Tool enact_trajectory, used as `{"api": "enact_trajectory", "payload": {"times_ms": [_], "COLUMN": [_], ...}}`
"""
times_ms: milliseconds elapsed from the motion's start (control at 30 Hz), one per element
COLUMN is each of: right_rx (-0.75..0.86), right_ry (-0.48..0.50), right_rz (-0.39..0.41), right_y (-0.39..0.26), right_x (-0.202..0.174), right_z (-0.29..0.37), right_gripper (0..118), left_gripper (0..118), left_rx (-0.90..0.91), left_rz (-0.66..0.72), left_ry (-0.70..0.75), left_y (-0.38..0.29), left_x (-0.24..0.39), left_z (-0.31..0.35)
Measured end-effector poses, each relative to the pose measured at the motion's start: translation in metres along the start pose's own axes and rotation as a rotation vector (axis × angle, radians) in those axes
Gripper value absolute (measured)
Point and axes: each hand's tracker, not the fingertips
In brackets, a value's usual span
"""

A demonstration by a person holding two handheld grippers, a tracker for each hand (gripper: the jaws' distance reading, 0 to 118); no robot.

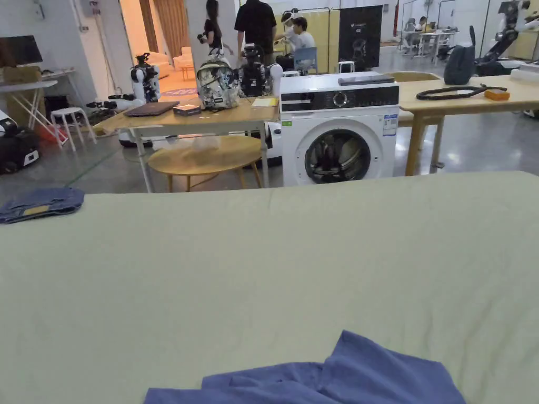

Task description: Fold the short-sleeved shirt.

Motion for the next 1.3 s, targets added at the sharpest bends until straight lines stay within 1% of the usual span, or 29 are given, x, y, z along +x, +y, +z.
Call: {"api": "enact_trajectory", "payload": {"times_ms": [33, 100, 167, 233, 267, 300, 333, 367, 467, 567, 600, 633, 667, 733, 800, 833, 933, 1033, 1133, 1200, 1233, 1267, 1300], "right_rx": [-0.016, -0.030, -0.021, 0.006, 0.024, 0.034, 0.053, 0.069, 0.118, 0.144, 0.151, 0.154, 0.157, 0.171, 0.180, 0.180, 0.164, 0.164, 0.152, 0.137, 0.127, 0.119, 0.109], "right_ry": [0.005, 0.030, 0.076, 0.122, 0.142, 0.142, 0.149, 0.167, 0.188, 0.194, 0.191, 0.188, 0.177, 0.173, 0.172, 0.173, 0.182, 0.181, 0.189, 0.194, 0.188, 0.182, 0.180], "right_rz": [0.008, 0.033, 0.045, 0.056, 0.079, 0.097, 0.123, 0.149, 0.214, 0.271, 0.297, 0.323, 0.343, 0.355, 0.350, 0.346, 0.338, 0.350, 0.350, 0.350, 0.350, 0.345, 0.337], "right_y": [-0.002, -0.005, -0.004, 0.000, 0.004, 0.006, 0.009, 0.012, 0.020, 0.025, 0.025, 0.025, 0.025, 0.020, 0.016, 0.016, 0.019, 0.018, 0.014, 0.010, 0.007, 0.005, 0.004], "right_x": [-0.001, -0.007, -0.014, -0.024, -0.031, -0.037, -0.045, -0.052, -0.074, -0.090, -0.095, -0.100, -0.104, -0.108, -0.107, -0.108, -0.109, -0.110, -0.103, -0.098, -0.095, -0.092, -0.089], "right_z": [0.001, 0.003, 0.003, 0.004, 0.004, 0.004, 0.004, 0.005, 0.005, 0.005, 0.005, 0.005, 0.007, 0.009, 0.008, 0.007, 0.004, 0.005, 0.005, 0.003, 0.002, 0.001, 0.000], "right_gripper": [0, 0, 0, 0, 0, 0, 0, 0, 0, 0, 0, 0, 0, 0, 0, 0, 0, 0, 0, 0, 0, 0, 0], "left_gripper": [46, 44, 47, 47, 47, 47, 47, 47, 47, 46, 41, 21, 0, 0, 0, 0, 0, 0, 0, 0, 12, 36, 52], "left_rx": [0.042, 0.122, 0.202, 0.305, 0.360, 0.404, 0.438, 0.450, 0.528, 0.616, 0.634, 0.657, 0.668, 0.717, 0.660, 0.667, 0.679, 0.664, 0.607, 0.507, 0.443, 0.403, 0.368], "left_rz": [-0.057, -0.105, -0.165, -0.258, -0.294, -0.316, -0.327, -0.301, -0.349, -0.345, -0.359, -0.375, -0.358, -0.384, -0.395, -0.386, -0.329, -0.290, -0.229, -0.180, -0.156, -0.137, -0.102], "left_ry": [0.020, 0.077, 0.130, 0.258, 0.330, 0.389, 0.448, 0.510, 0.634, 0.774, 0.797, 0.805, 0.845, 0.942, 0.972, 1.020, 0.960, 0.911, 0.844, 0.819, 0.791, 0.778, 0.776], "left_y": [-0.004, 0.000, 0.008, 0.018, 0.023, 0.023, 0.027, 0.029, 0.026, 0.011, 0.005, -0.002, -0.006, -0.016, -0.019, -0.020, -0.021, -0.015, -0.007, 0.007, 0.015, 0.022, 0.029], "left_x": [0.005, 0.012, 0.013, 0.019, 0.021, 0.025, 0.028, 0.031, 0.047, 0.058, 0.062, 0.066, 0.069, 0.076, 0.078, 0.076, 0.072, 0.064, 0.046, 0.027, 0.010, -0.007, -0.022], "left_z": [0.013, 0.052, 0.103, 0.158, 0.189, 0.215, 0.245, 0.271, 0.339, 0.387, 0.399, 0.410, 0.416, 0.425, 0.429, 0.427, 0.433, 0.432, 0.427, 0.417, 0.411, 0.402, 0.394]}}
